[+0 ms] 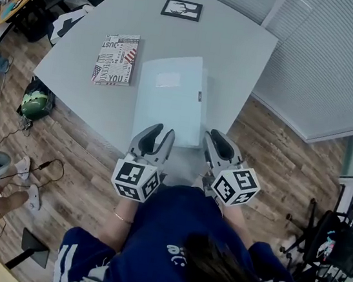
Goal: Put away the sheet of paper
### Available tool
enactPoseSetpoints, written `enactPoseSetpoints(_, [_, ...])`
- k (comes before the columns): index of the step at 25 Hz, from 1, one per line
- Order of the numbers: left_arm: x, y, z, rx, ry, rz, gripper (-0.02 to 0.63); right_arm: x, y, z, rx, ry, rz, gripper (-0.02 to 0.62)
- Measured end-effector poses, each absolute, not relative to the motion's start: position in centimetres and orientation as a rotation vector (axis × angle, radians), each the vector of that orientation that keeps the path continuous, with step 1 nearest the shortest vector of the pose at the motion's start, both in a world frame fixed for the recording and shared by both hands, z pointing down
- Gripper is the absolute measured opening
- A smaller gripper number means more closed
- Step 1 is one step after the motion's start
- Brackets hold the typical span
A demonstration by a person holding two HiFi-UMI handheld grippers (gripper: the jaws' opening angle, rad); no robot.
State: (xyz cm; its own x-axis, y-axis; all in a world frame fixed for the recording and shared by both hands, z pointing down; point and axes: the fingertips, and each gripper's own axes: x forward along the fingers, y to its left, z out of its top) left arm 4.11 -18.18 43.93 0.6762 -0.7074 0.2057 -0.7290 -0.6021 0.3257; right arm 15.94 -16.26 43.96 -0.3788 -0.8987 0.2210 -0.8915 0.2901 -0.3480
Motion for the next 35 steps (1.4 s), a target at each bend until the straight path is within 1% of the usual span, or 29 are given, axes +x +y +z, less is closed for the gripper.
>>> enactPoseSetpoints(6, [3.5,-18.4,41.1,2.592,-1.182,0.064,0.129,16.1,-16.6,42.9,-1.785,2.495,-0.655,0.087])
enactPoseSetpoints(11, [3.3,-18.3,41.5,2.616,-1.189,0.137,0.127,16.0,-16.8,42.4,-1.857,2.512,-0.591,0.011])
enactPoseSetpoints(14, [3.1,-18.2,41.6,2.603,-1.178,0.132,0.12,15.4,-16.8,42.3,-1.857,2.532,-0.557,0.009])
enactPoseSetpoints(15, [3.0,-18.2,41.5,2.602,-1.187,0.128,0.095,15.3,-16.9,42.3,-1.857,2.536,-0.547,0.009])
enactPoseSetpoints(17, [2.7,-18.2,41.4,2.601,-1.209,0.124,0.02,15.1,-16.9,42.3,-1.86,2.542,-0.53,0.009])
enactPoseSetpoints(18, [2.5,-18.2,41.3,2.602,-1.215,0.123,0.006,15.1,-16.9,42.3,-1.86,2.544,-0.523,0.009])
enactPoseSetpoints(28, [1.8,-18.2,41.2,2.598,-1.234,0.129,0.005,13.9,-17.1,42.0,-1.868,2.603,-0.445,0.008])
enactPoseSetpoints(35, [1.9,-18.0,41.1,2.614,-1.24,0.149,0.005,13.8,-16.9,42.1,-1.856,2.62,-0.456,0.008])
